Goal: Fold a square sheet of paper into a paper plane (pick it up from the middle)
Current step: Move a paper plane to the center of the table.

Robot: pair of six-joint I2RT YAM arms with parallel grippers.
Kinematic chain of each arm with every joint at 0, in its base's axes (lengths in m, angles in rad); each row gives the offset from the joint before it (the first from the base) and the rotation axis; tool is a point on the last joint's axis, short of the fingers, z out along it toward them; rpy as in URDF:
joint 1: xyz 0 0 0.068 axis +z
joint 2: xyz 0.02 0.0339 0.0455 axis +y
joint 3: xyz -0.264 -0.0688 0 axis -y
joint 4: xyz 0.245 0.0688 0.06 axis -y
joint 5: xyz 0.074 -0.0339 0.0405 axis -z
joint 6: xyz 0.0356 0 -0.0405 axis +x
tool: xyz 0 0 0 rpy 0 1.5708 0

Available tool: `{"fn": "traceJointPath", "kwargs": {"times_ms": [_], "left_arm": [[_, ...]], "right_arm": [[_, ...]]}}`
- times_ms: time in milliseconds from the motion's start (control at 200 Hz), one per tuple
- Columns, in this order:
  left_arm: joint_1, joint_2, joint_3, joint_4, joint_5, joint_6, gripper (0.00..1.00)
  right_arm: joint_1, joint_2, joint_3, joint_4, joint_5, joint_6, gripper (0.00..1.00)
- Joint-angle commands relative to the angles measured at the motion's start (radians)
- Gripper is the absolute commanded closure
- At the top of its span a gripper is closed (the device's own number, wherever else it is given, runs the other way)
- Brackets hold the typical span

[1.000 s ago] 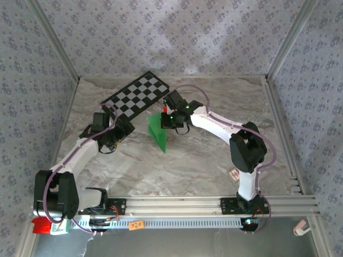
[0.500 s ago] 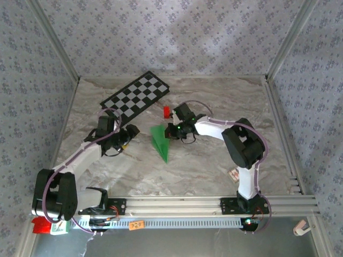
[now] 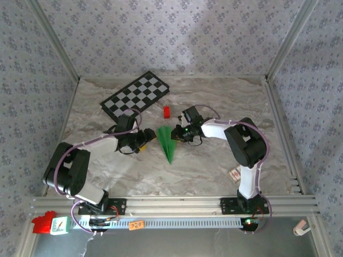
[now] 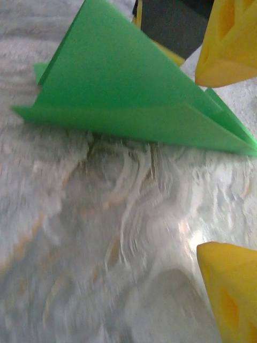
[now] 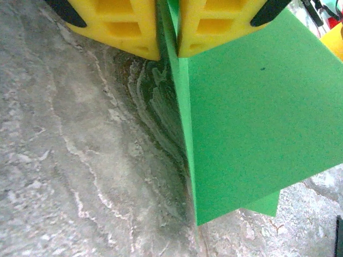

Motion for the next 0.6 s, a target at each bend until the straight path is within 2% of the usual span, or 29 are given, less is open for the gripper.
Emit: {"fn": "traceJointPath", "kwargs": {"times_ms": [0,185,440,595], "left_arm": [[-0.025,0.043,0.046,0.047,0.041,0.0,0.3],[-0.052,0.109,0.096,0.055,0.05,0.0,0.49],[-0.061,0.189,0.156,0.04,0.064,0.024,0.64],[-0.062,0.207,0.181,-0.01,0.045,0.053,0.79]], "right_arm": [[-0.004,-0.024,-0.016,0.004,-0.026,0.005,0.83],[-0.005,-0.02,-0.02,0.003,-0.027,0.004,0.84],[-0.005,-0.024,-0.018,-0.002,-0.031,-0.002,0.84],[-0.006,-0.034,-0.018,-0.008,-0.038,-0.007,0.83]]}}
